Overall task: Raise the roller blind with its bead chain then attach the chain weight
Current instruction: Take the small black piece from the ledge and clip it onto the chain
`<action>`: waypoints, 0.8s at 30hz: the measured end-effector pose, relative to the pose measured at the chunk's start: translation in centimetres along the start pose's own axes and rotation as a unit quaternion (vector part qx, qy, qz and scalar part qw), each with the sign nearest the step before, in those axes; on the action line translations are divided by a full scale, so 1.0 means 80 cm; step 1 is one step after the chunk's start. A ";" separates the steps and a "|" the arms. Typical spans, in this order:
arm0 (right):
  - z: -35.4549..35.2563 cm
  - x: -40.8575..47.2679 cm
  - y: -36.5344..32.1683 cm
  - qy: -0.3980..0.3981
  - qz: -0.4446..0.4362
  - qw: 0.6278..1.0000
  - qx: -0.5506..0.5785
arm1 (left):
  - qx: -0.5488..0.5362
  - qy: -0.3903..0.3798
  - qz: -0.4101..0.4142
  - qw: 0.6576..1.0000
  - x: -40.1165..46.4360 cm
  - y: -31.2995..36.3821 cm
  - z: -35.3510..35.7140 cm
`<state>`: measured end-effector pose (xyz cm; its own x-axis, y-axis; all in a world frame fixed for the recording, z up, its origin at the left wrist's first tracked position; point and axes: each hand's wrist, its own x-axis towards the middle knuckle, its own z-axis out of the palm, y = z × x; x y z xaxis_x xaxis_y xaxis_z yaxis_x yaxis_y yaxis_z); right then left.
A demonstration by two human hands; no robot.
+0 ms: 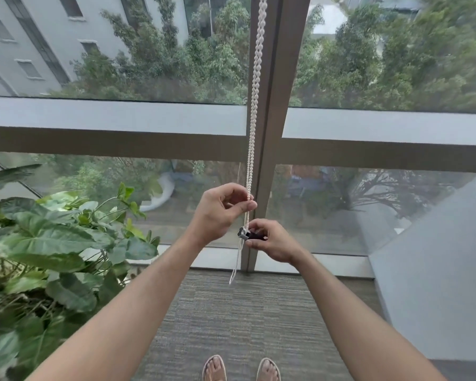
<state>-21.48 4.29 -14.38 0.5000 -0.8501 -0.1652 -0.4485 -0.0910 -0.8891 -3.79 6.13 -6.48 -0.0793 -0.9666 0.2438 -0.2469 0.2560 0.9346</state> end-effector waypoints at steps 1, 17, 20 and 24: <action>0.006 0.001 0.008 0.001 0.009 1.000 -0.001 | 0.004 -0.002 -0.005 1.000 -0.002 -0.005 0.002; 0.087 0.019 0.160 0.036 0.125 0.991 -0.020 | -0.010 -0.048 -0.079 0.996 -0.015 -0.113 0.044; 0.106 0.017 0.194 0.042 0.154 0.987 -0.016 | -0.019 -0.051 -0.093 0.994 -0.022 -0.142 0.054; 0.130 0.022 0.246 0.046 0.176 0.983 -0.030 | -0.029 -0.059 -0.110 0.992 -0.029 -0.181 0.062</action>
<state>-21.72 6.35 -36.59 0.2388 -0.8771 -0.4167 -0.6256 0.1893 -0.7569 -4.86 4.73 -21.86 -0.1428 -0.9897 0.0038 -0.2143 0.0347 0.9762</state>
